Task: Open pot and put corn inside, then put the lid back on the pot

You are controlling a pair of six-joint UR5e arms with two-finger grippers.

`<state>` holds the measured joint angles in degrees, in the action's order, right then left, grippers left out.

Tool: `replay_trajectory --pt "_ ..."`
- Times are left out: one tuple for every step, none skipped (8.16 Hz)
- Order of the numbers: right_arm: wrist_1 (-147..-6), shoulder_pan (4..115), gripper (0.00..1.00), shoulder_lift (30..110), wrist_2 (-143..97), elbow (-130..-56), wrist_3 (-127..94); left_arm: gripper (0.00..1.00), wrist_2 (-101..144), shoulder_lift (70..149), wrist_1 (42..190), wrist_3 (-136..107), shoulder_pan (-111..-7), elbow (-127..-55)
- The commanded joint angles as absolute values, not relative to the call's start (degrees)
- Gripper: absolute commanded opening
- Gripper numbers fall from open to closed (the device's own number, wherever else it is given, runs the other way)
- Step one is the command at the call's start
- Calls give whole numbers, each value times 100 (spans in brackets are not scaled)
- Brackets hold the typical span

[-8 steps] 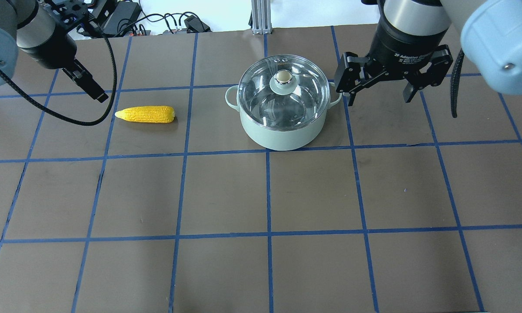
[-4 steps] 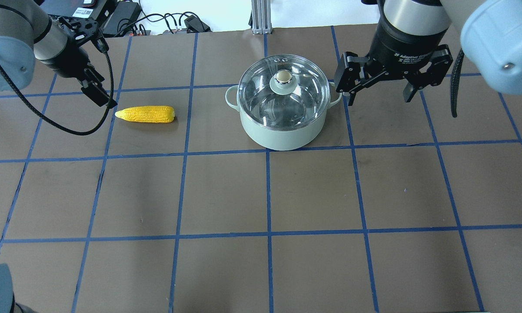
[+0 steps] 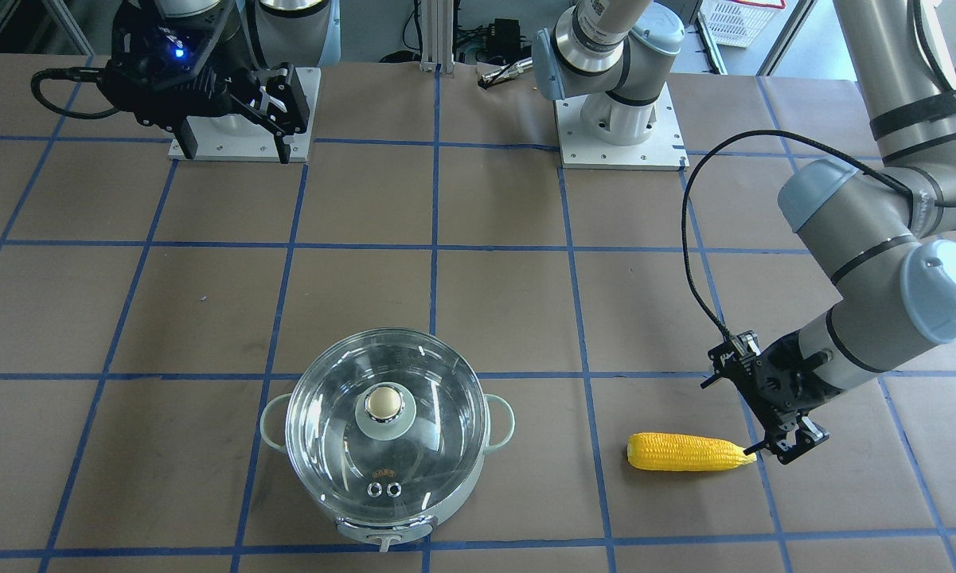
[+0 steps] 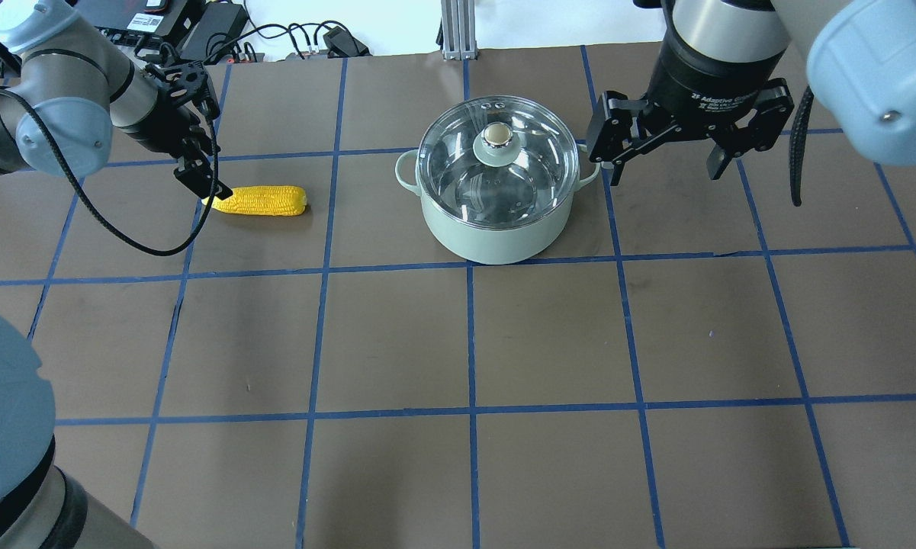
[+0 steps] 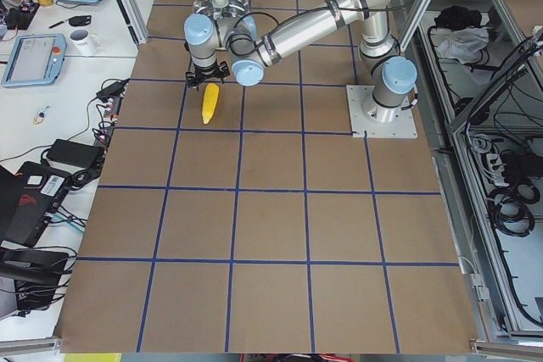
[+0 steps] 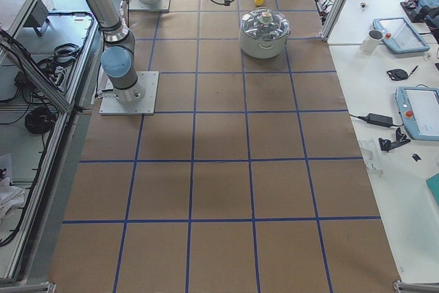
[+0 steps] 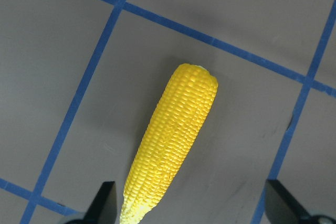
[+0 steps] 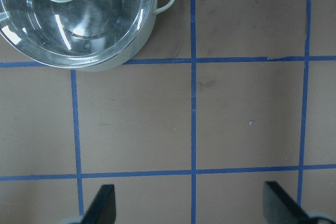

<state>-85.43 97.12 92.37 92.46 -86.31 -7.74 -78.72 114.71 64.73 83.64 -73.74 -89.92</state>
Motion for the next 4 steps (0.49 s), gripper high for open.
replay_trajectory --pt "-8647 9712 100 9194 9255 -8622 -791 100 -7866 11943 6049 9024 -7374 -8991" --pt "-9005 9721 100 9063 9264 -8622 -800 100 -7866 12066 5812 9087 -7374 -8991" --pt "-9113 9721 100 8983 9246 -8605 -782 100 -7875 12198 5775 9288 -7374 -8974" --pt "-9445 9738 100 8800 9107 -8544 -852 100 -7866 12251 5774 9394 -7374 -8982"
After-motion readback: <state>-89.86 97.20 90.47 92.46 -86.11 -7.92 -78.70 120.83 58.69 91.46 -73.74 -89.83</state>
